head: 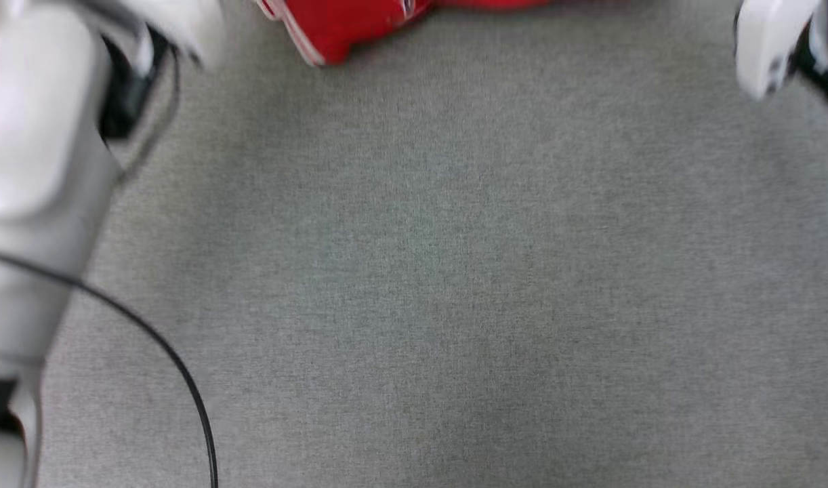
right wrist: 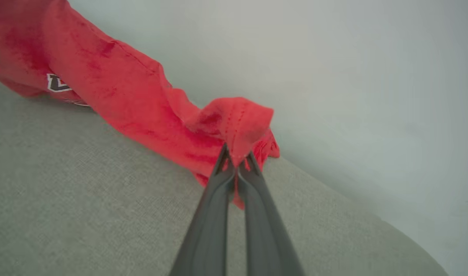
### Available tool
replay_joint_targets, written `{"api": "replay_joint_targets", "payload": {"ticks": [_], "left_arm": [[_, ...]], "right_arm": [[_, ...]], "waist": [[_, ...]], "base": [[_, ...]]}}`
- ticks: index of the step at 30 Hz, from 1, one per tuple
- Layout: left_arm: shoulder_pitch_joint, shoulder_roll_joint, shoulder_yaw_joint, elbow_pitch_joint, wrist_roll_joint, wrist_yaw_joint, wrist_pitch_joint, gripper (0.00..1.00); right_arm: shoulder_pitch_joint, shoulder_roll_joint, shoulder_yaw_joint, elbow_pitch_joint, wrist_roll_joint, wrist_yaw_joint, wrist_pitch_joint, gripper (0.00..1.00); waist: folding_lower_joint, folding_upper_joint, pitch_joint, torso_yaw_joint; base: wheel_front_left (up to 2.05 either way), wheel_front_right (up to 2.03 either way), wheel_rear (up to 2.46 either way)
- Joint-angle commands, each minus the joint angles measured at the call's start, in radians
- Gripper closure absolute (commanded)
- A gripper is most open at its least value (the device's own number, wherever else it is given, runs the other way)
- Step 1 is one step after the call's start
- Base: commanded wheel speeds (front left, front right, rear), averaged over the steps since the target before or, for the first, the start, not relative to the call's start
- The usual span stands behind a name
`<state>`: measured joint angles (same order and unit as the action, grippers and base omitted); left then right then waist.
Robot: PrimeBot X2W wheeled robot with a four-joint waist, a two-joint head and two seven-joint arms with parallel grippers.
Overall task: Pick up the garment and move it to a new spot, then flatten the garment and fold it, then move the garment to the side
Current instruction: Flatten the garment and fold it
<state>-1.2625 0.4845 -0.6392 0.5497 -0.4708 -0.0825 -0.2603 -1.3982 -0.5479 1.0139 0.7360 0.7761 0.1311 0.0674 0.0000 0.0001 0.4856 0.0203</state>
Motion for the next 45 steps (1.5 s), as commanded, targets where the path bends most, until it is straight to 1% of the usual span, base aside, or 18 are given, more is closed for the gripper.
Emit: {"api": "replay_joint_targets", "payload": {"ticks": [1, 5, 9, 13, 15, 16, 17, 21, 29, 34, 38, 40, 43, 44, 45], "left_arm": [[0.109, 0.014, 0.006, -0.053, -0.006, 0.021, -0.007, 1.0], [0.317, 0.038, -0.009, -0.16, -0.013, 0.058, -0.006, 1.0], [0.497, 0.06, -0.037, -0.25, -0.037, 0.082, 0.002, 1.0], [0.682, 0.097, -0.055, -0.337, -0.074, 0.128, 0.025, 1.0], [0.777, 0.122, -0.054, -0.375, -0.105, 0.155, 0.035, 1.0], [0.777, 0.122, -0.054, -0.375, -0.105, 0.155, 0.035, 1.0], [0.822, 0.137, -0.057, -0.39, -0.116, 0.164, 0.042, 1.0], [0.994, 0.181, -0.065, -0.438, -0.168, 0.204, 0.053, 1.0], [1.272, 0.195, -0.064, -0.527, -0.271, 0.294, 0.041, 1.0], [1.396, 0.195, -0.083, -0.57, -0.31, 0.329, 0.039, 1.0], [1.462, 0.199, -0.096, -0.6, -0.331, 0.346, 0.042, 1.0], [1.479, 0.203, -0.1, -0.608, -0.335, 0.346, 0.044, 1.0], [1.446, 0.209, -0.094, -0.617, -0.319, 0.346, 0.041, 1.0], [1.386, 0.216, -0.085, -0.62, -0.29, 0.337, 0.044, 1.0], [1.362, 0.216, -0.083, -0.62, -0.282, 0.329, 0.047, 1.0]], "right_arm": [[0.069, -0.026, 0.024, -0.022, 0.024, -0.001, -0.018, 1.0], [0.202, -0.07, 0.054, -0.059, 0.073, -0.001, -0.056, 1.0], [0.34, -0.12, 0.08, -0.103, 0.11, -0.001, -0.091, 1.0], [0.471, -0.151, 0.092, -0.133, 0.145, -0.001, -0.112, 1.0], [0.53, -0.165, 0.094, -0.152, 0.162, -0.001, -0.128, 1.0], [0.53, -0.165, 0.094, -0.152, 0.162, -0.001, -0.128, 1.0], [0.561, -0.171, 0.098, -0.168, 0.171, -0.001, -0.134, 1.0], [0.678, -0.218, 0.114, -0.202, 0.179, -0.001, -0.162, 1.0], [0.897, -0.287, 0.113, -0.277, 0.209, -0.001, -0.193, 1.0], [1.015, -0.328, 0.104, -0.33, 0.212, -0.001, -0.191, 1.0], [1.083, -0.359, 0.08, -0.374, 0.212, -0.001, -0.172, 1.0], [1.106, -0.367, 0.066, -0.394, 0.204, -0.001, -0.162, 1.0], [1.123, -0.359, 0.037, -0.414, 0.195, -0.001, -0.145, 1.0], [1.123, -0.348, -0.01, -0.428, 0.194, -0.001, -0.137, 1.0], [1.119, -0.346, -0.027, -0.433, 0.191, -0.001, -0.133, 1.0]], "waist": [[0.0, -0.0001, -0.073, 0.003], [0.0, -0.0001, -0.141, 0.013], [0.0, -0.0001, -0.205, 0.029], [0.0, -0.0001, -0.264, 0.019], [0.0, -0.0001, -0.29, 0.016], [0.0, -0.0001, -0.29, 0.016], [0.0, -0.0001, -0.304, 0.016], [0.0, -0.0001, -0.352, 0.016], [0.0, -0.0001, -0.431, 0.021], [0.0, -0.0001, -0.468, 0.03], [0.0, -0.0001, -0.475, 0.025], [0.0, -0.0001, -0.471, 0.024], [0.0, -0.0001, -0.462, 0.024], [0.0, -0.0001, -0.449, 0.028], [0.0, -0.0001, -0.442, 0.029]], "base": [[0.0, 0.0, 0.0], [0.0, 0.0, 0.0], [0.0, 0.0, 0.0], [0.0, 0.0, 0.0], [0.0, 0.0, 0.0], [0.0, 0.0, 0.0], [0.0, 0.0, 0.0], [0.0, 0.0, 0.0], [0.0, 0.0, 0.0], [0.0, 0.0, 0.0], [0.0, 0.0, 0.0], [0.0, 0.0, 0.0], [0.0, 0.0, 0.0], [0.0, 0.0, 0.0], [0.0, 0.0, 0.0]]}}
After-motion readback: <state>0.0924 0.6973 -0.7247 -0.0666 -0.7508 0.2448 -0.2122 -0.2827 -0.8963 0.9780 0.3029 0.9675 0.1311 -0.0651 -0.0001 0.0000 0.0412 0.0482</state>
